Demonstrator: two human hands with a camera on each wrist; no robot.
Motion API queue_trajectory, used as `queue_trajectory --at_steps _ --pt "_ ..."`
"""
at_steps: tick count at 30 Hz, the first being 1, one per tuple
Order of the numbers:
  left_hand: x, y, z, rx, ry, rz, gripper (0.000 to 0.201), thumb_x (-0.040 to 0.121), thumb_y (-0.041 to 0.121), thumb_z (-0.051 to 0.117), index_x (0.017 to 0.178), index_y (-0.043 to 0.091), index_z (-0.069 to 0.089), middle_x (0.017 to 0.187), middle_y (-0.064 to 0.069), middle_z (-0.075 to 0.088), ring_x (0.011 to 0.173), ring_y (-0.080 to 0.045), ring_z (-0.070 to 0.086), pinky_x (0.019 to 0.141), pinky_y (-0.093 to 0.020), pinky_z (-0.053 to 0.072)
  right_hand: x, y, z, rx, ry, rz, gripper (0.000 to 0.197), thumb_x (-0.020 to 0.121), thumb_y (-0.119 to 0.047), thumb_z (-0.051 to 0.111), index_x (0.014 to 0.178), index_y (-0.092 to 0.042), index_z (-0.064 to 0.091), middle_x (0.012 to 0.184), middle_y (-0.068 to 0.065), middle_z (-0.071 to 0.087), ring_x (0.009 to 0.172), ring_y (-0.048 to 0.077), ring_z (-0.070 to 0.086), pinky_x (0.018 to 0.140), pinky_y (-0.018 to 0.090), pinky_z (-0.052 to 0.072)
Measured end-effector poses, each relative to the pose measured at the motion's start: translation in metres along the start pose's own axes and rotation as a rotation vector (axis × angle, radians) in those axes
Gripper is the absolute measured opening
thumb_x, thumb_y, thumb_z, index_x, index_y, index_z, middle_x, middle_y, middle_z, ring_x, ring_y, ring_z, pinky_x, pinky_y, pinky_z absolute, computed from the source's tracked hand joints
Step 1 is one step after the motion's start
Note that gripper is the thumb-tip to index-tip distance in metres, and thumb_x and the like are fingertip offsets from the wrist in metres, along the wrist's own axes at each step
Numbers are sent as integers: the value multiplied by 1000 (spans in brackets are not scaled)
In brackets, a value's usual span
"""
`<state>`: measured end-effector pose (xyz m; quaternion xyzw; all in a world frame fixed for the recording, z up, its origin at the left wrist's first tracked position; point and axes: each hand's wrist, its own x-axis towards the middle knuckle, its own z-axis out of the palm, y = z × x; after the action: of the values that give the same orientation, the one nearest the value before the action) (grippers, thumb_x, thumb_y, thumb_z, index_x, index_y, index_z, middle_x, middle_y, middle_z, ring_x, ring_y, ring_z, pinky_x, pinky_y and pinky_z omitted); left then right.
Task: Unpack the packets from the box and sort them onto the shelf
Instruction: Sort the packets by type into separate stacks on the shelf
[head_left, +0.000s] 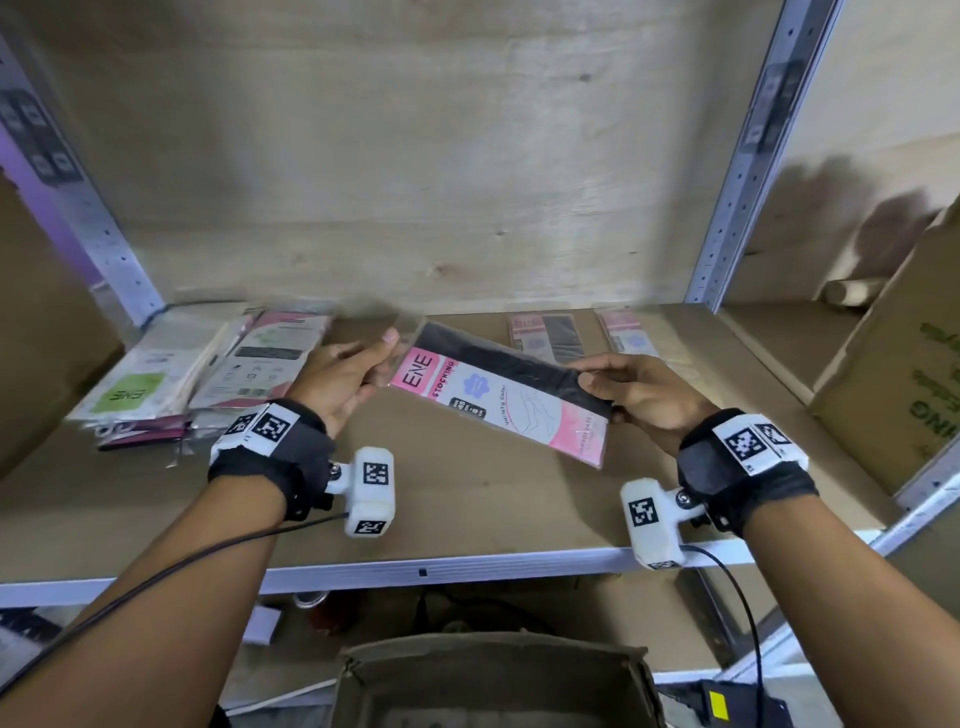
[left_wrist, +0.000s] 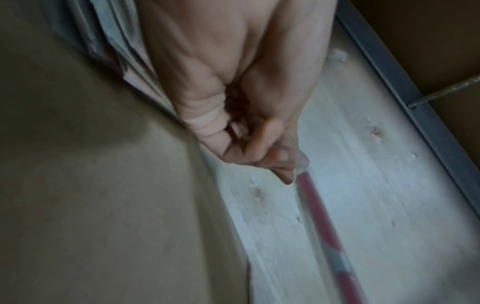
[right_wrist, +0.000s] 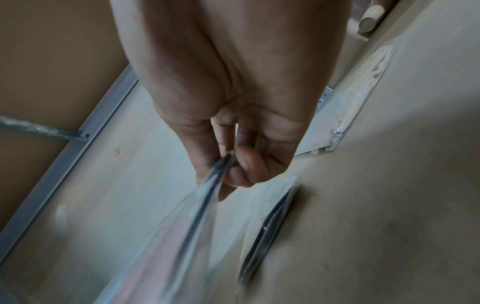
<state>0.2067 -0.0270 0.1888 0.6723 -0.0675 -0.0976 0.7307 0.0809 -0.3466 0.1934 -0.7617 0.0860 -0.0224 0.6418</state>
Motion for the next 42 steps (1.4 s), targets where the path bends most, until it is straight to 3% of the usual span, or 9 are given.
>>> queue_trajectory --at_steps 6,11,15,19,22,25,29,35,42 --pt "3 4 26 -234 -67 -44 18 89 22 69 91 10 81 87 -6 60 60 -3 51 49 -11 45 1 6 -12 129 68 -19 15 94 -8 61 104 -13 70 96 15 69 87 28 56 64 31 37" --pt "13 2 41 -280 -114 -173 26 94 35 62 101 11 69 81 0 70 43 0 41 36 -10 33 0 7 -22 145 88 -36 17 95 -9 60 108 -11 71 86 10 70 67 18 56 55 27 32" --pt "28 -2 46 -583 -226 -282 33 103 12 41 133 22 52 71 2 66 37 0 41 35 -9 34 1 7 -28 131 80 5 20 95 -11 61 113 -10 70 82 6 69 63 16 52 53 25 29" --pt "37 -8 57 -730 -279 -238 47 77 -7 56 110 22 71 69 2 61 37 -1 45 35 -7 34 2 6 -30 152 81 54 16 94 -9 62 104 -16 72 80 5 70 66 19 52 52 24 32" --pt "45 -9 70 -698 -187 -337 16 101 32 48 104 21 60 55 3 58 35 -2 44 32 -11 35 3 5 -34 189 106 73 19 94 -10 62 111 -11 71 89 12 69 70 23 54 56 28 33" --pt "49 -12 78 -640 1 -377 54 95 62 46 84 11 59 57 -1 64 39 -6 52 37 -15 41 5 6 -39 241 166 101 24 93 -9 63 117 -6 68 89 18 67 62 23 51 54 29 36" --pt "42 -17 99 -439 -91 -415 71 90 69 48 109 5 70 87 -10 78 62 -17 72 54 -25 57 7 9 -43 339 261 140 14 91 -5 65 104 -6 68 88 19 66 69 27 55 46 27 46" --pt "10 -15 143 28 -430 -353 66 73 44 81 124 6 62 108 -19 74 95 -30 75 74 -31 62 9 11 -34 417 349 148 11 87 -2 69 91 -11 64 79 12 67 60 25 59 52 30 52" --pt "-2 -14 150 112 -379 -255 21 85 -3 73 101 4 63 90 -15 75 70 -22 75 67 -26 62 12 12 -11 317 315 170 32 87 4 67 114 -5 51 86 21 68 55 25 64 50 31 55"
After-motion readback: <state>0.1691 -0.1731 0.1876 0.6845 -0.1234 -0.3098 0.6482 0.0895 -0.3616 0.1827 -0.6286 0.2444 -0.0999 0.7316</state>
